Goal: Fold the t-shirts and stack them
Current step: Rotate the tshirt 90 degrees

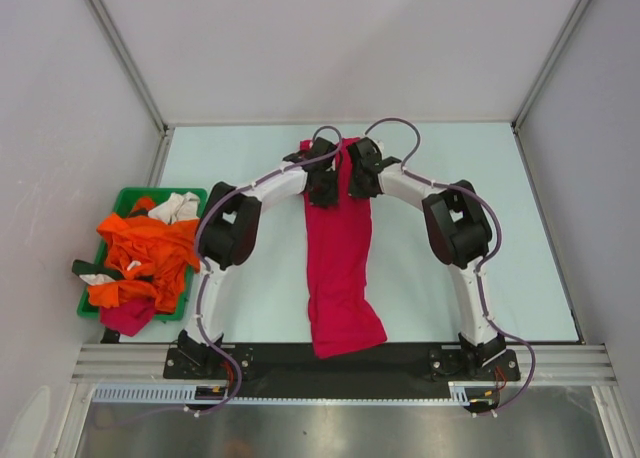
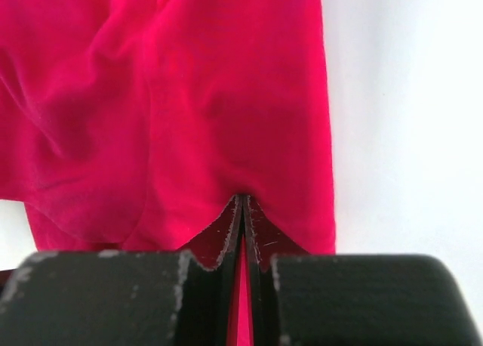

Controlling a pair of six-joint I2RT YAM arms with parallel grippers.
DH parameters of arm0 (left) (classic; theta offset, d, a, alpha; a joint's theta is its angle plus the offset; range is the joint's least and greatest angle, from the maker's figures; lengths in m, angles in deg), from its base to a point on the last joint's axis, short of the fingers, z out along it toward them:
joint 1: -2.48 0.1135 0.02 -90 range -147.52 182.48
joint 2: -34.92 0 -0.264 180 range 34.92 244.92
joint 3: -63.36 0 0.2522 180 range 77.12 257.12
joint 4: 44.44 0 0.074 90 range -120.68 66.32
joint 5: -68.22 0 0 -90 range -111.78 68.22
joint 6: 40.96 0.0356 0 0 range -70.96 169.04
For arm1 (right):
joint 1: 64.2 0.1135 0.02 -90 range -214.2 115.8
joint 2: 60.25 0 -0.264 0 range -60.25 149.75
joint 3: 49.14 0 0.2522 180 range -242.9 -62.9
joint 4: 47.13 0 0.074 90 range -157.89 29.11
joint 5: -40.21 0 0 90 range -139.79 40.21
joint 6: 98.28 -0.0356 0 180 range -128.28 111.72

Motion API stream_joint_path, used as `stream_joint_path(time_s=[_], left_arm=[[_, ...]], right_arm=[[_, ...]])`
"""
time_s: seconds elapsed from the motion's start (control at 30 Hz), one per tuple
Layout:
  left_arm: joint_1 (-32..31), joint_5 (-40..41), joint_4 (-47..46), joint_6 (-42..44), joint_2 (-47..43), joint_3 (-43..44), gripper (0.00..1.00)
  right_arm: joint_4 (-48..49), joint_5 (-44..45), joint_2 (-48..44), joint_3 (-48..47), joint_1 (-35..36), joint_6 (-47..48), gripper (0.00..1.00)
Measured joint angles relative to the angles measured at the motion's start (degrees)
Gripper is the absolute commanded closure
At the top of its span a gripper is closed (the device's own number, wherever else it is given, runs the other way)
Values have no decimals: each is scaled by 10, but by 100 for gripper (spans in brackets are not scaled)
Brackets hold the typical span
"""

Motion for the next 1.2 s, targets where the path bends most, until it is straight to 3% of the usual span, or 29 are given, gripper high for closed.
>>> stream_joint_path(time_s=[0.17,0.53,0.7,0.83,0.87,0.9,0.97,1.0,1.07,1.1,1.13,1.2], left_arm=[[11,-17,45,-3,30,54,62],[58,-82,164,3,166,294,59],[76,-108,166,2,181,317,59],[90,-124,162,2,190,333,65],[93,-123,160,3,190,333,65],[94,-121,160,3,190,333,62],[96,-107,142,3,179,314,58],[96,-94,136,4,163,294,50],[92,-56,132,8,117,242,37],[89,-34,129,12,85,212,25],[85,-11,120,13,45,172,20],[73,29,101,13,-45,87,22]], right_arm=[[-28,-32,26,-42,-16,-2,93],[-87,-107,118,-196,-82,-21,92],[-107,-128,148,-247,-95,-24,92],[-108,-134,162,-270,-98,-23,89],[-108,-133,162,-270,-97,-23,86],[-104,-131,159,-266,-96,-21,72],[-69,-116,133,-220,-90,-20,55],[-49,-100,107,-181,-85,-15,37],[-44,-65,47,-110,-74,-7,14],[-47,-49,16,-80,-68,-2,10],[-47,-34,-17,-52,-62,1,8],[-49,-7,-91,1,-47,6,10]])
